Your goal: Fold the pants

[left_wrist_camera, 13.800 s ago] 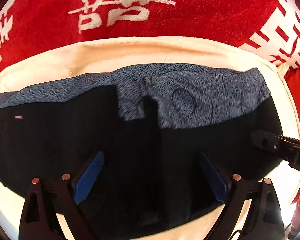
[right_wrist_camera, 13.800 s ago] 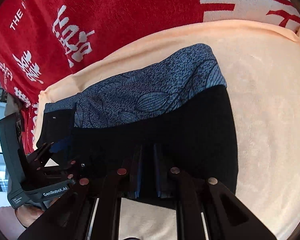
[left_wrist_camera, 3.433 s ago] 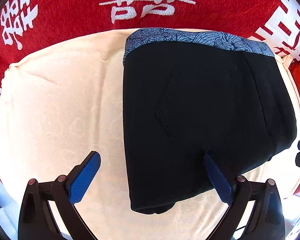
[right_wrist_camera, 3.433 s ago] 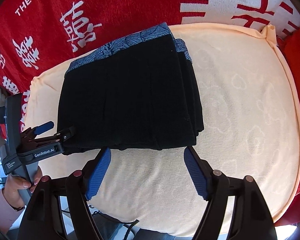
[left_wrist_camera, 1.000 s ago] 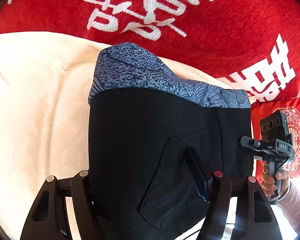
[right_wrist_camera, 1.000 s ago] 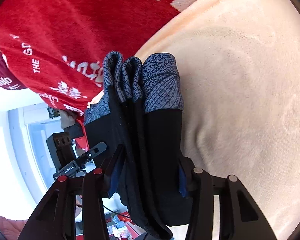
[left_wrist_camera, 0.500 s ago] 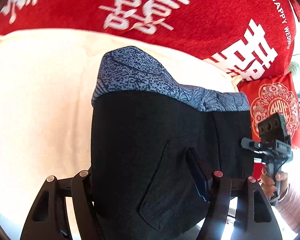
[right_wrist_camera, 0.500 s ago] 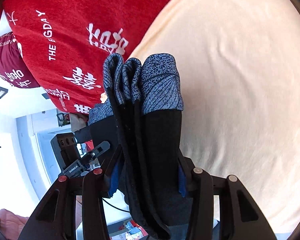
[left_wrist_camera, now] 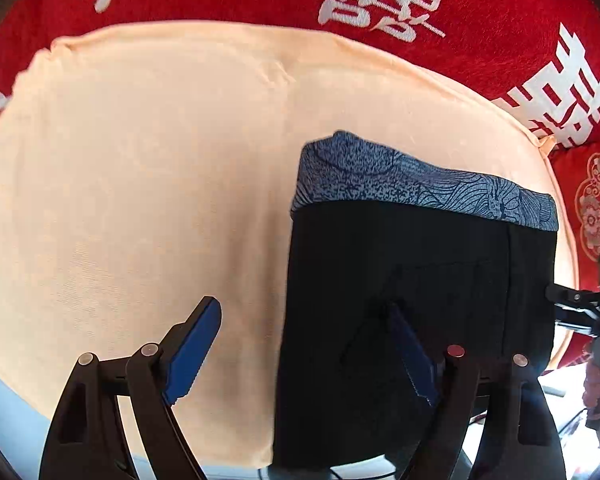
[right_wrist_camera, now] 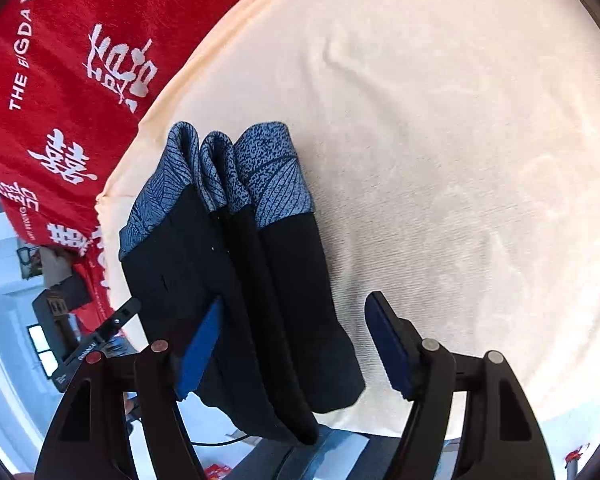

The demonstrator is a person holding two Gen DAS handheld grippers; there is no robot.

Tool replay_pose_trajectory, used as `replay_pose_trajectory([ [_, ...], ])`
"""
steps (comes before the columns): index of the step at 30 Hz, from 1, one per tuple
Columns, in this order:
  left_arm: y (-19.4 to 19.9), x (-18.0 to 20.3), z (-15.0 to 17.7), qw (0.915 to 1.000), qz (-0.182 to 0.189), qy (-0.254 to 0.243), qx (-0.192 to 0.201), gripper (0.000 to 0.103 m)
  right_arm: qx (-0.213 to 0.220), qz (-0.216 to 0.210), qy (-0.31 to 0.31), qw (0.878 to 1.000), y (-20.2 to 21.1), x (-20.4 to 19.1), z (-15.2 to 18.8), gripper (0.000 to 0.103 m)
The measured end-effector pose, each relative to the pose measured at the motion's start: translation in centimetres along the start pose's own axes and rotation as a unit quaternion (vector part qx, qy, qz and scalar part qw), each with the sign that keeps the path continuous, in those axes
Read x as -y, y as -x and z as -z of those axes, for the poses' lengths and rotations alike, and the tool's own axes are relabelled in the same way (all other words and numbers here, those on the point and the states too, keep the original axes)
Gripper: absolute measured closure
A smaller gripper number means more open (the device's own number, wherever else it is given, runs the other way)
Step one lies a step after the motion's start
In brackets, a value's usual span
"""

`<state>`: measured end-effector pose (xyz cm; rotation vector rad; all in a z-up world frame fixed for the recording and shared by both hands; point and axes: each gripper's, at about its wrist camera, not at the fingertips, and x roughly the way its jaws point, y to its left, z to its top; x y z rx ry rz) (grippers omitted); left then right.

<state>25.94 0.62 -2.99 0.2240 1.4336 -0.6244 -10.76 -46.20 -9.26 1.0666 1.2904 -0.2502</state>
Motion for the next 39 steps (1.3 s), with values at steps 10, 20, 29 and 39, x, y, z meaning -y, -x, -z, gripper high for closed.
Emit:
replay_pose_trajectory([
  [10,0.7,6.0,-2.2,0.9953,0.022,-0.086,0.04,0.018,0.067,0.033,0.102,0.992,2.3,-7.1,-0.5,0.076],
  [20,-1.8,4.7,-1.7,0.9974,-0.027,-0.066,0.01,0.018,0.043,0.103,0.116,0.987,0.7,-4.9,1.0,0.074],
  [29,2.6,4.3,2.1,0.9982,-0.034,-0.049,0.005,0.016,0.014,0.115,0.062,0.991,2.4,-3.7,6.1,0.05],
  [39,6.8,6.8,5.6,0.9953,-0.051,-0.082,0.002,0.0,0.02,0.136,0.065,0.988,4.5,-6.9,11.0,0.024],
])
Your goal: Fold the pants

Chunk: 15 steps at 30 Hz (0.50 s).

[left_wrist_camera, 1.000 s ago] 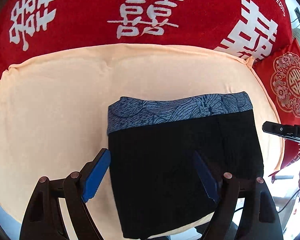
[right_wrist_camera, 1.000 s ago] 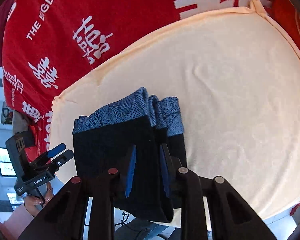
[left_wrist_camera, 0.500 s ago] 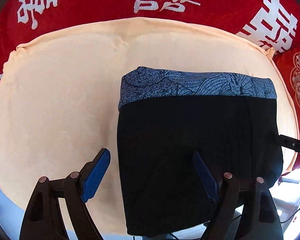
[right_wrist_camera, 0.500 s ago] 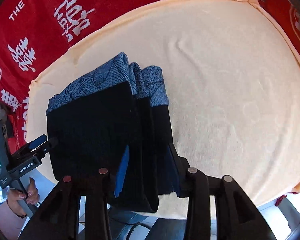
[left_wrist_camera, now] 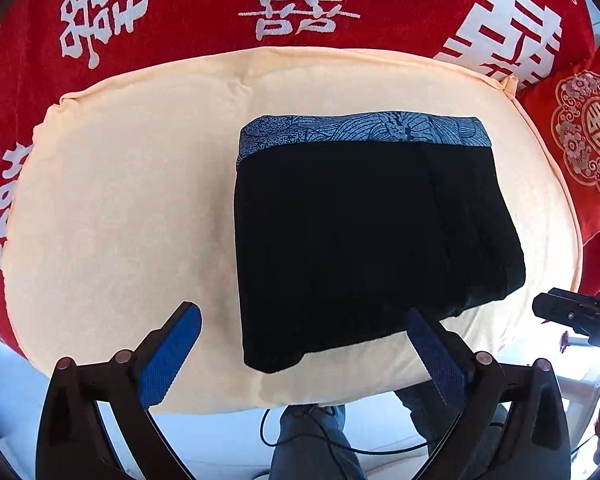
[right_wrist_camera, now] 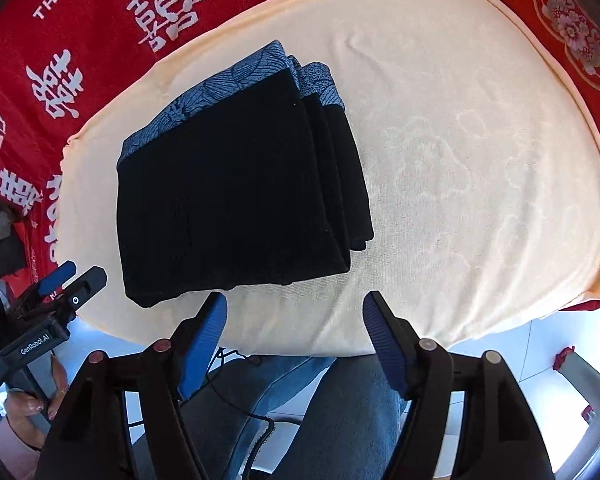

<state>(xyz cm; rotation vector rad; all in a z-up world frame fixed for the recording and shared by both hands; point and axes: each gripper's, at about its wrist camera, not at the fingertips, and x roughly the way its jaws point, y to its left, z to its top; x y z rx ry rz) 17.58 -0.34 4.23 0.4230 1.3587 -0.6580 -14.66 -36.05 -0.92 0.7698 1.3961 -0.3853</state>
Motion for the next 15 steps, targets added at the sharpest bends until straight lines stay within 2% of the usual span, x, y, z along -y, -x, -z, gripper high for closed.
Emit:
replay_pose_trajectory([
  [5,2.6,1.0,1.0,0.9994,-0.032,-0.013,0.0,0.0,0.024,0.046,0.022,0.998,2.4,-2.3,1.1,0.016],
  [11,5.0,1.1,1.6,0.9986,-0.052,-0.013,-0.002,0.0,0.033,0.047,0.028,0.998,4.2,-4.1,1.6,0.016],
  [15,6.0,0.8,1.7,0.9984,-0.056,-0.003,-0.005,0.0,0.031,0.073,0.056,0.995,4.8,-5.4,1.8,0.016],
])
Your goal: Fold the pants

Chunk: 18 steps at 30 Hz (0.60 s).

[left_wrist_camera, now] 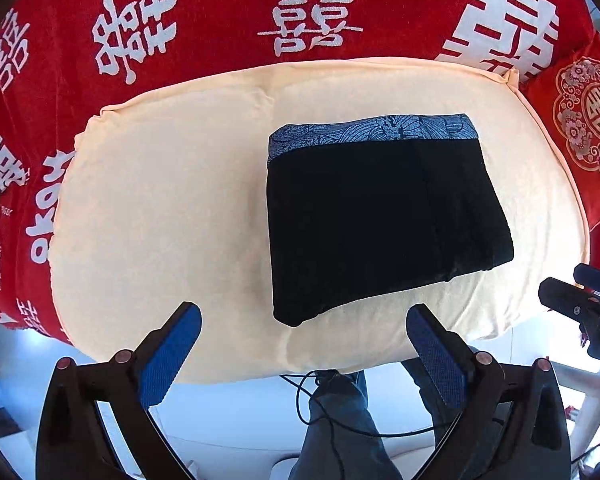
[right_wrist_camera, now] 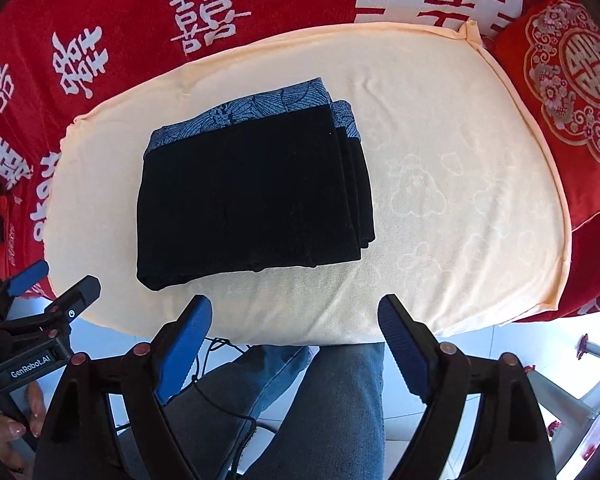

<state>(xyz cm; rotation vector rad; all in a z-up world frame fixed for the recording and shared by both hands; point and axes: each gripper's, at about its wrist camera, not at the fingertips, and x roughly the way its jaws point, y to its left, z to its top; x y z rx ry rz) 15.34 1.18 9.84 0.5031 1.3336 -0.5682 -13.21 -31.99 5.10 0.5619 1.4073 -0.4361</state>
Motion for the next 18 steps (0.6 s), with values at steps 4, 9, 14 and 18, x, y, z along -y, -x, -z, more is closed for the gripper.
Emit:
replay_pose_trajectory([
  [4,0.6,0.0,0.2,1.0,-0.003,0.006,-0.005,0.0,-0.002,0.015,0.011,1.0,0.7,-0.4,-0.2,0.002],
  [9,1.3,0.2,0.5,0.9999,-0.01,0.005,-0.007,0.0,-0.01,0.017,0.012,1.0,1.1,-0.9,-0.6,0.0],
  [14,1.8,0.3,0.5,0.9999,-0.01,0.004,-0.004,0.0,-0.006,0.016,0.022,1.0,1.6,-1.7,-1.1,0.0],
  [18,2.1,0.4,0.5,0.9999,-0.012,0.004,-0.001,0.0,0.0,0.015,0.025,1.0,2.1,-2.1,-1.3,0.0],
])
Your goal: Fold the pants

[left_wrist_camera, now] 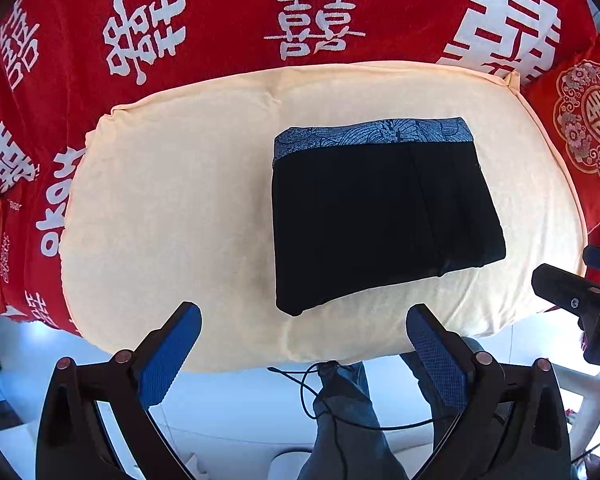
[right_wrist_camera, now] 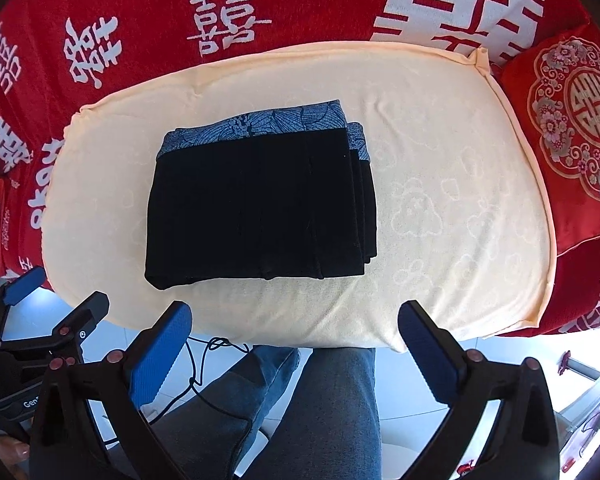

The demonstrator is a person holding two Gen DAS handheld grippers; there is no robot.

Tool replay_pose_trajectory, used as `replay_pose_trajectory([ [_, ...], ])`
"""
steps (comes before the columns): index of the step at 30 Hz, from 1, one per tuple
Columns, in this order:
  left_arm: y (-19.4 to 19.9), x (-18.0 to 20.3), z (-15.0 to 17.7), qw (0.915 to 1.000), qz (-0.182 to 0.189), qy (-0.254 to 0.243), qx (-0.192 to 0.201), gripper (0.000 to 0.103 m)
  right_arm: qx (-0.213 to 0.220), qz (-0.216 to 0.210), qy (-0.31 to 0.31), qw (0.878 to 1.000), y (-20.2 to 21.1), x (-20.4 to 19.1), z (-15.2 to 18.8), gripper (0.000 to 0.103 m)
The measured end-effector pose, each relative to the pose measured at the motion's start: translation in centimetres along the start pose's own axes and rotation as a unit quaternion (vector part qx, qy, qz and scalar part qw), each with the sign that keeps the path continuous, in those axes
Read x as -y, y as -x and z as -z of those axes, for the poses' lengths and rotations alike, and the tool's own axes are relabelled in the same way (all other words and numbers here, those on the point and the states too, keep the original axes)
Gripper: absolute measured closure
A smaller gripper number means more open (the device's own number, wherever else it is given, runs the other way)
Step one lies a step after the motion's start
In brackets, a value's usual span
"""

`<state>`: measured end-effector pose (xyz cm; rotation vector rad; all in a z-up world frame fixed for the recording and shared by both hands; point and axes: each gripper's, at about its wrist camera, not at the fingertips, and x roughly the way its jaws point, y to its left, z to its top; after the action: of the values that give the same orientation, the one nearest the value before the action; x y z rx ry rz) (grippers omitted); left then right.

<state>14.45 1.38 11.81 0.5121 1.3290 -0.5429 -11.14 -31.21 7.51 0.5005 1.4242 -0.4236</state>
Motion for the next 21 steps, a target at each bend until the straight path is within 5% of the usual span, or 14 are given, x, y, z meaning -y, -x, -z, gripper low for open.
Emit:
replay_pose_trajectory([
  [21,0.3,0.2,0.6,0.9999,-0.002,-0.013,0.004,0.0,0.004,0.014,0.018,1.0,0.1,-1.7,0.4,0.0],
])
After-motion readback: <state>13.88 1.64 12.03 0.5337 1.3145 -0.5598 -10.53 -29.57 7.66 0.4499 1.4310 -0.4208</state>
